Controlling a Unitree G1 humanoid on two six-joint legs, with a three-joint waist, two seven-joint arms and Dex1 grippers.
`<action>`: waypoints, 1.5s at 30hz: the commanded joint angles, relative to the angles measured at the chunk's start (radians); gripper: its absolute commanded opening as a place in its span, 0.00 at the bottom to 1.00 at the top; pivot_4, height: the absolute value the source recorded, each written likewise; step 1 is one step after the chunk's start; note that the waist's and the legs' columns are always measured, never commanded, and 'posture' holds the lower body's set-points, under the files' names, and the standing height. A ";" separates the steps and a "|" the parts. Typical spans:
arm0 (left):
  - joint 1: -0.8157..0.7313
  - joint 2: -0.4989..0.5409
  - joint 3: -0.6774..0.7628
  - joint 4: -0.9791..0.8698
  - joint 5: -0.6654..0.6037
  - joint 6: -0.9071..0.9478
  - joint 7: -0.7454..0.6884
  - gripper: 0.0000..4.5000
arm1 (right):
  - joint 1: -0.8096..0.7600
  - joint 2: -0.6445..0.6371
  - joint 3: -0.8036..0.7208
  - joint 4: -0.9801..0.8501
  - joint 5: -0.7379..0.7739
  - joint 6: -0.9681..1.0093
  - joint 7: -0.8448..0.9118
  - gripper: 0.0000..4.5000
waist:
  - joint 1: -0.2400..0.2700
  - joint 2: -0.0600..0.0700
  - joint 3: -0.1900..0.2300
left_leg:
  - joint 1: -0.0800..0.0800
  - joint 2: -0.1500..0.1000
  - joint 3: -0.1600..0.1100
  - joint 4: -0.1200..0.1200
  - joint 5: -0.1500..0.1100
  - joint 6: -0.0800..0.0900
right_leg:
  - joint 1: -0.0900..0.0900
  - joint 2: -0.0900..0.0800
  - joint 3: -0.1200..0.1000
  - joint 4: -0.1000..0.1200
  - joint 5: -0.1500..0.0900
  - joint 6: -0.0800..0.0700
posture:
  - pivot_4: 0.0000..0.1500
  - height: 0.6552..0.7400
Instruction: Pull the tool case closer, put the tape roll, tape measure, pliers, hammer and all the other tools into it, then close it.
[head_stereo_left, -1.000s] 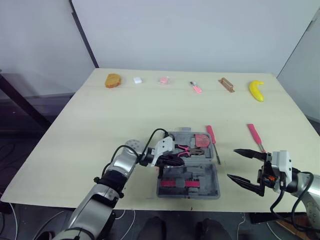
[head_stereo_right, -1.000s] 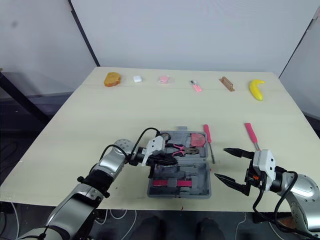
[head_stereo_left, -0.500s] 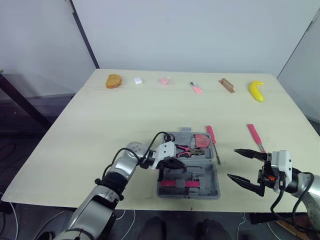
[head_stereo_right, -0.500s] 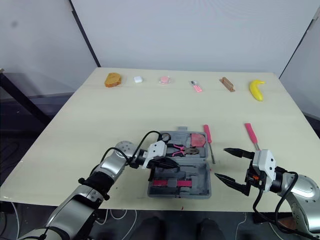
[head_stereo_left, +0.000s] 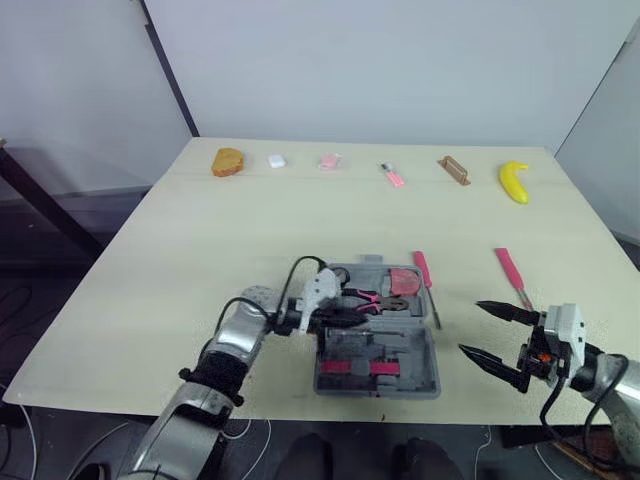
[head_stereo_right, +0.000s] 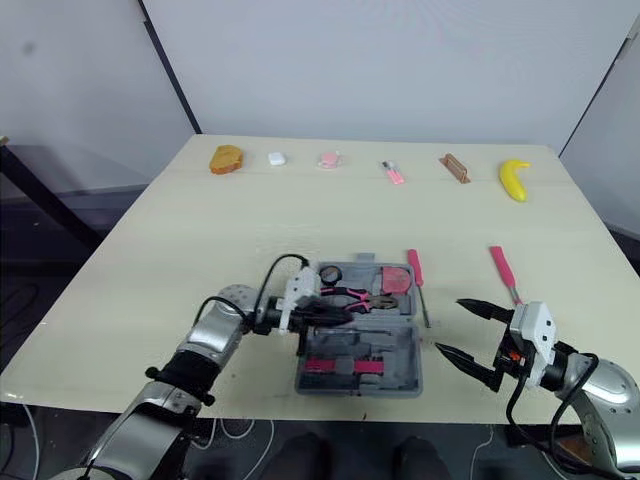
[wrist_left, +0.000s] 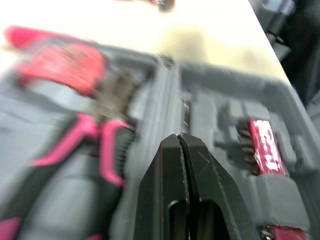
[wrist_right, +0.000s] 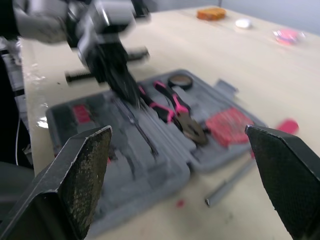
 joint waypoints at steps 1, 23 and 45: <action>0.055 0.044 0.097 -0.118 -0.064 0.017 0.047 0.01 | 0.008 0.008 -0.063 0.040 -0.006 -0.044 -0.029 1.00 | -0.002 0.000 0.000 | 0.000 0.000 0.000 0.000 0.000 0.000 | 0.000 0.000 0.000 0.000 0.000 0.000 | 1.00 1.00; 0.716 0.196 0.651 -0.250 -0.208 -0.003 0.337 0.98 | 0.296 0.117 -0.402 0.263 0.027 -0.188 -0.182 1.00 | 0.001 0.002 0.000 | 0.002 0.004 0.002 -0.003 0.000 0.000 | -0.002 -0.005 0.003 -0.002 -0.002 -0.004 | 1.00 1.00; 0.596 0.249 0.567 -0.396 -0.262 0.059 0.274 0.98 | 0.176 0.094 -0.356 0.211 -0.009 -0.066 -0.299 1.00 | 0.001 0.004 -0.002 | 0.002 0.003 0.003 -0.003 0.000 0.000 | -0.002 -0.008 0.003 -0.002 -0.002 -0.004 | 1.00 1.00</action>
